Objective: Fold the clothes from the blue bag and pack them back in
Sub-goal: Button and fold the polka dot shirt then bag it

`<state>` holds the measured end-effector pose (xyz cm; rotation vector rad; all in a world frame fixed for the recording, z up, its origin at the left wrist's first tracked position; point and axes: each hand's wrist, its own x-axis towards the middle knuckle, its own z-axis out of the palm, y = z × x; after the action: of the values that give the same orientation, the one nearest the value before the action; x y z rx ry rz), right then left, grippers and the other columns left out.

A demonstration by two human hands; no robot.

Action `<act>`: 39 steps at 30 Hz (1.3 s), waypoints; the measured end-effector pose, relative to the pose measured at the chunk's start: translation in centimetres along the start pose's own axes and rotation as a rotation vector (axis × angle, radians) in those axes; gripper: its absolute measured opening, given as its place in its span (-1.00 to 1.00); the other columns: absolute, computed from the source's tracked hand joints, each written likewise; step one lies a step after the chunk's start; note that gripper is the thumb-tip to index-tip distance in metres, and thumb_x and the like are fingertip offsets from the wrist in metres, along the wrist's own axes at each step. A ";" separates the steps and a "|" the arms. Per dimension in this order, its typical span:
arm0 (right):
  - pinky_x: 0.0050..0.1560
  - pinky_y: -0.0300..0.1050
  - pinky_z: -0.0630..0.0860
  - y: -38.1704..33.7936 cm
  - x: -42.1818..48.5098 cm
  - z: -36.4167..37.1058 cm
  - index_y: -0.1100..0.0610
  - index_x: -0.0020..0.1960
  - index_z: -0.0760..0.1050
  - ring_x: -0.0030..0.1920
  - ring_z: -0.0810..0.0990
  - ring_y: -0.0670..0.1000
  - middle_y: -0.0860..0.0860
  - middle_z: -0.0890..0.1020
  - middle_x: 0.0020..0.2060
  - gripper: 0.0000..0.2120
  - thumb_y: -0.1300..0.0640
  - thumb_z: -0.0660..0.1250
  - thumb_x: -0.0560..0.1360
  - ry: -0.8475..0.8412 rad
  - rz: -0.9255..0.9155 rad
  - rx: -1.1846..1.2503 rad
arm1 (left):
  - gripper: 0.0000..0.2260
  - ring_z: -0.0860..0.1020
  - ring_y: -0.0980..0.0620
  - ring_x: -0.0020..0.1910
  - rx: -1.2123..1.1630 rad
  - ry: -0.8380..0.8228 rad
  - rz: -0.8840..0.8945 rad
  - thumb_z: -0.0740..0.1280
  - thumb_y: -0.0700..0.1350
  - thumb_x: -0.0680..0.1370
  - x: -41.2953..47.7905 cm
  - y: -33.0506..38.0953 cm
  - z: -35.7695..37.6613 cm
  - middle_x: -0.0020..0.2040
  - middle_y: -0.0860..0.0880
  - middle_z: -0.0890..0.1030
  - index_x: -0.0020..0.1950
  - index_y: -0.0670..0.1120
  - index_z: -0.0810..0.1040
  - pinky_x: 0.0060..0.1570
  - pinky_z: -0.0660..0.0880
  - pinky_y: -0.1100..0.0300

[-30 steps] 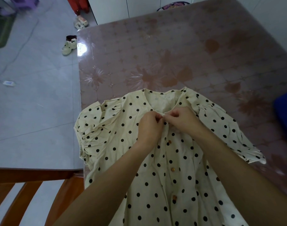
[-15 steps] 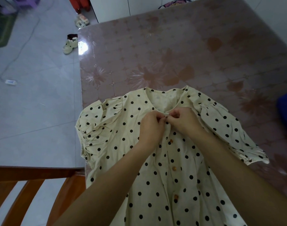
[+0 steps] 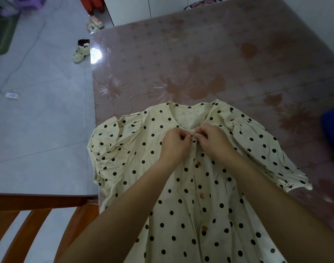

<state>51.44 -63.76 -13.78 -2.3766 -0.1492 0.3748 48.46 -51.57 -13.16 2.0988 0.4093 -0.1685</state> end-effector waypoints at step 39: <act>-0.16 -0.06 0.60 -0.7 0.1 -0.1 0.15 -0.25 0.65 -0.24 0.64 0.00 0.00 0.66 -0.35 -0.90 0.17 0.36 0.37 0.020 0.149 0.121 | -0.86 0.48 0.11 -0.14 0.244 0.108 0.216 0.25 -0.20 0.54 -1.2 -0.7 1.7 -0.02 0.01 0.49 0.01 -0.13 0.58 -0.13 0.39 0.34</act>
<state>51.52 -63.27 -13.28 -2.2770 0.0592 0.4178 47.18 -52.96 -14.32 2.3826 0.2321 0.0236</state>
